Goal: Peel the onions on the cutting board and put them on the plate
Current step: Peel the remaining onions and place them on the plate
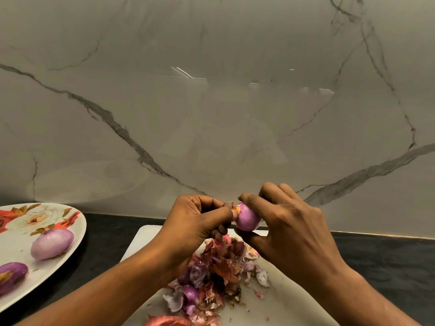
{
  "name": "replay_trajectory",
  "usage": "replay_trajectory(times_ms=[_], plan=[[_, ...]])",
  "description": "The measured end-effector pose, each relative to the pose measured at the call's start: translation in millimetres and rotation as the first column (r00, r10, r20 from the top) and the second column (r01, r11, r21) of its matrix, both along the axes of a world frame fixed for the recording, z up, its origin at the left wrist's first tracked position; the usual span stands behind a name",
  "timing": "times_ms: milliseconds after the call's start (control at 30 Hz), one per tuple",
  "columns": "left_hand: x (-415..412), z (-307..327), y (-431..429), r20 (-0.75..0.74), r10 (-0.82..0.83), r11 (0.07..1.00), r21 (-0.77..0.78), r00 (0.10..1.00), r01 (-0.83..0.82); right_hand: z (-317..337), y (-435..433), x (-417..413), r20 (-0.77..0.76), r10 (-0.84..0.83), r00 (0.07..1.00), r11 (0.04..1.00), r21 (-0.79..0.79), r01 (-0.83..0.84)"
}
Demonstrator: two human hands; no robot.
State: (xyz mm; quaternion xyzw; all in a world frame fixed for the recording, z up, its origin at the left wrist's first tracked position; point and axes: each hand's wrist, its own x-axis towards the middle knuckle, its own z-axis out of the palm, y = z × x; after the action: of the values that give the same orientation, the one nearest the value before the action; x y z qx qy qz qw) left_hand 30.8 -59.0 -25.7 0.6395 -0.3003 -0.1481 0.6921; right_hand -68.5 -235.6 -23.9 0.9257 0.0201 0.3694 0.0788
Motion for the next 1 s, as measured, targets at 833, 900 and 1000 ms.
replay_trajectory(times_ms=[833, 900, 1000], plan=[[-4.8, 11.0, 2.1, -0.225, -0.184, 0.968, -0.213, 0.957, 0.136, 6.3, 2.3, -0.6, 0.085, 0.363, 0.928, 0.759, 0.552, -0.347], [-1.0, 12.4, 3.7, -0.208, -0.173, 0.97, -0.208, 0.963, 0.129, 9.6, 2.4, -1.2, 0.061, 0.438, 0.897, 0.597, 0.727, -0.34], [4.0, 15.4, 7.1, -0.203, -0.138, 0.974, -0.203, 0.969, 0.096, 16.6, 5.6, -2.7, 0.102, 0.543, 0.833, 0.297, 0.905, -0.304]])
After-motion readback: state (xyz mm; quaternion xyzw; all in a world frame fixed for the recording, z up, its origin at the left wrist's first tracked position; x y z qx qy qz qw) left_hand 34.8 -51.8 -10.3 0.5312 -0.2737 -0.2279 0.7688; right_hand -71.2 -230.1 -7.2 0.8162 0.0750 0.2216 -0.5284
